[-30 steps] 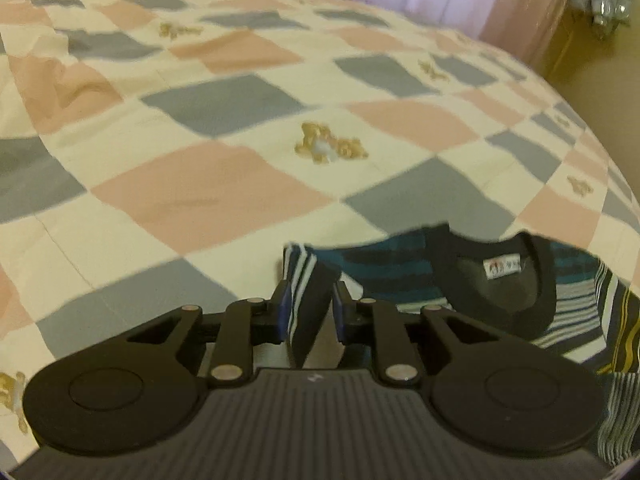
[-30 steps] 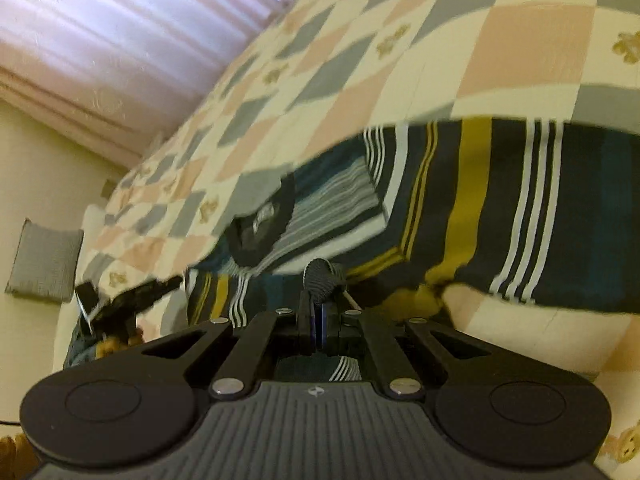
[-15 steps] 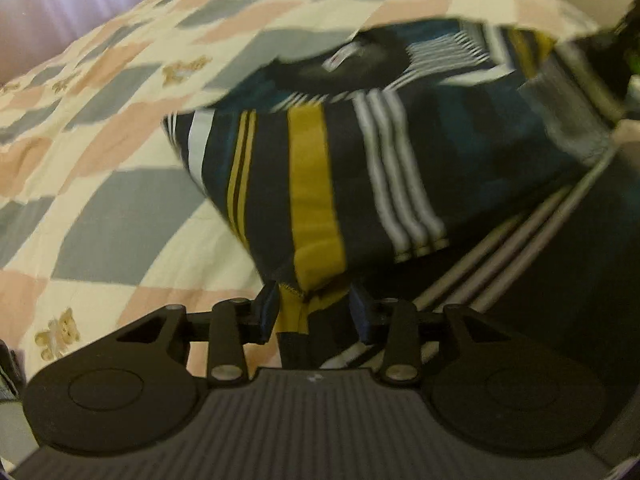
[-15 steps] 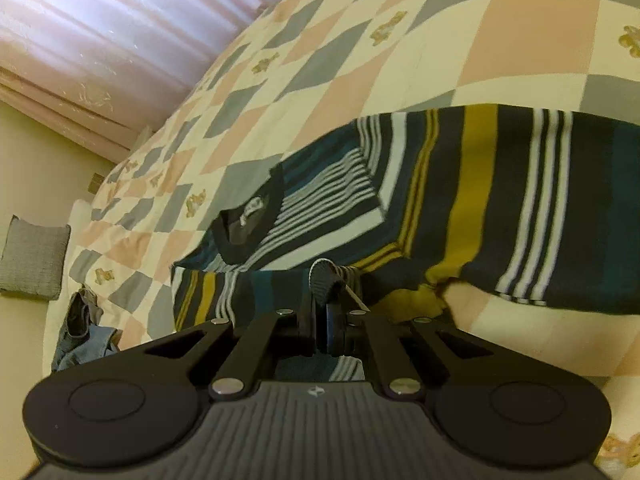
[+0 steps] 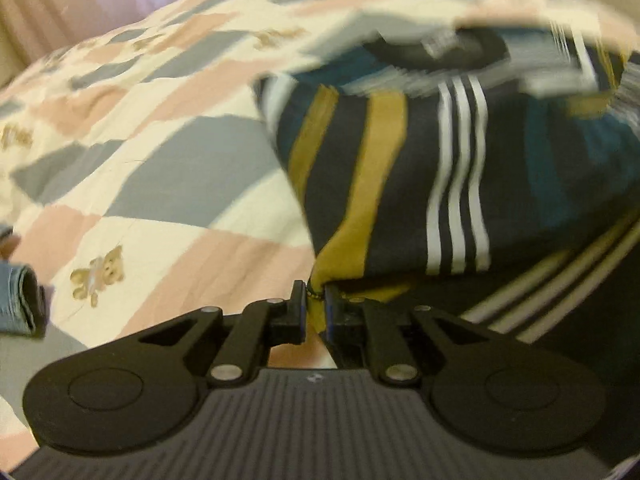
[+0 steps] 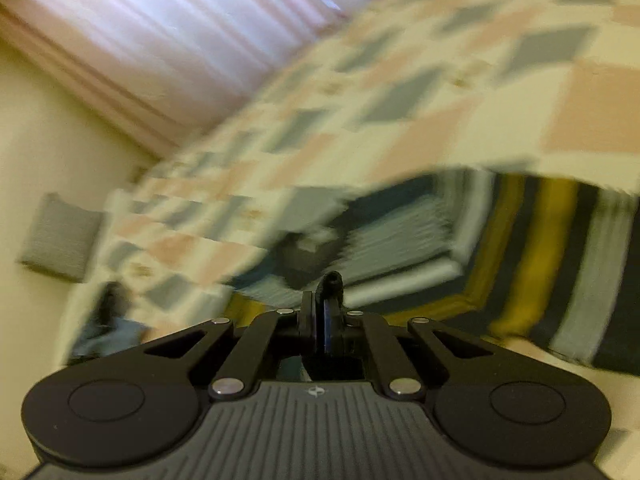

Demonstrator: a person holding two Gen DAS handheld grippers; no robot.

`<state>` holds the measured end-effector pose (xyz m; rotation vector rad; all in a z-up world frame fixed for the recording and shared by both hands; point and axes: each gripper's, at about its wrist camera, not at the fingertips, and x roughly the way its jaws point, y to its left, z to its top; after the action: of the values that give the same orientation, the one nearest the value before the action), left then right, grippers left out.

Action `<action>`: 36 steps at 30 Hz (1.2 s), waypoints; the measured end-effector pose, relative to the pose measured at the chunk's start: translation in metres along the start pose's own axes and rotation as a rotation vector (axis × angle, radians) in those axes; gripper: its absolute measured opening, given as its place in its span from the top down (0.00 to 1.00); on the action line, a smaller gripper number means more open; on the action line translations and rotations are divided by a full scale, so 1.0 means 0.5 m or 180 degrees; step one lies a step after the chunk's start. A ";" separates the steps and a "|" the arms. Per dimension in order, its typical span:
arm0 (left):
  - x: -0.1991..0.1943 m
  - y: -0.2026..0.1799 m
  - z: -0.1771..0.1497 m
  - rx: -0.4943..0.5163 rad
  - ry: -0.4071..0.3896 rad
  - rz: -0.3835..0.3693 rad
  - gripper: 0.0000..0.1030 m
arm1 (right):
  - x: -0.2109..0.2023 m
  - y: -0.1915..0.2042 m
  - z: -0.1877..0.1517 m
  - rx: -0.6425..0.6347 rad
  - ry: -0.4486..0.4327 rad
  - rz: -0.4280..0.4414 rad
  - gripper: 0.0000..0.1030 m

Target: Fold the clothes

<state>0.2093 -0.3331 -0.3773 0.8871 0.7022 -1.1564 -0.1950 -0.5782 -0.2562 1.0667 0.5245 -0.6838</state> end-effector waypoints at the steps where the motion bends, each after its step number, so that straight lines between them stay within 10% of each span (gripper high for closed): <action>1: -0.005 -0.008 -0.001 0.0082 -0.0015 0.0023 0.92 | 0.010 -0.027 -0.007 0.0103 0.0041 -0.0165 0.96; 6: -0.073 0.049 0.005 -0.0308 -0.0010 -0.0386 0.89 | 0.018 -0.149 -0.065 0.0572 0.0304 -0.0663 0.96; 11: -0.127 0.090 0.038 -0.0620 -0.0166 -0.0550 0.89 | 0.012 -0.206 -0.130 0.1023 0.0310 -0.0437 0.58; 14: -0.096 0.061 0.083 -0.0590 -0.0288 -0.0645 0.89 | 0.025 -0.210 -0.155 0.1064 0.0268 -0.0408 0.52; 19: 0.005 -0.019 0.098 -0.0399 -0.0086 -0.0642 0.86 | 0.028 -0.176 -0.163 0.0709 0.0189 -0.0628 0.93; 25: 0.010 0.016 0.105 -0.0919 -0.0053 -0.0851 0.86 | -0.027 -0.071 -0.145 -0.0132 -0.0147 -0.0338 0.89; 33: 0.092 0.177 0.211 -0.1989 -0.0055 -0.0752 0.52 | 0.041 -0.150 -0.158 0.0542 0.0082 -0.0348 0.75; 36: 0.153 0.183 0.222 -0.2043 0.0177 -0.0760 0.63 | 0.059 -0.144 -0.154 0.0474 0.0130 -0.0445 0.92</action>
<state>0.3204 -0.4521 -0.3674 0.2972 1.1639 -1.0185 -0.2321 -0.5380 -0.3512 1.1932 0.5944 -0.8356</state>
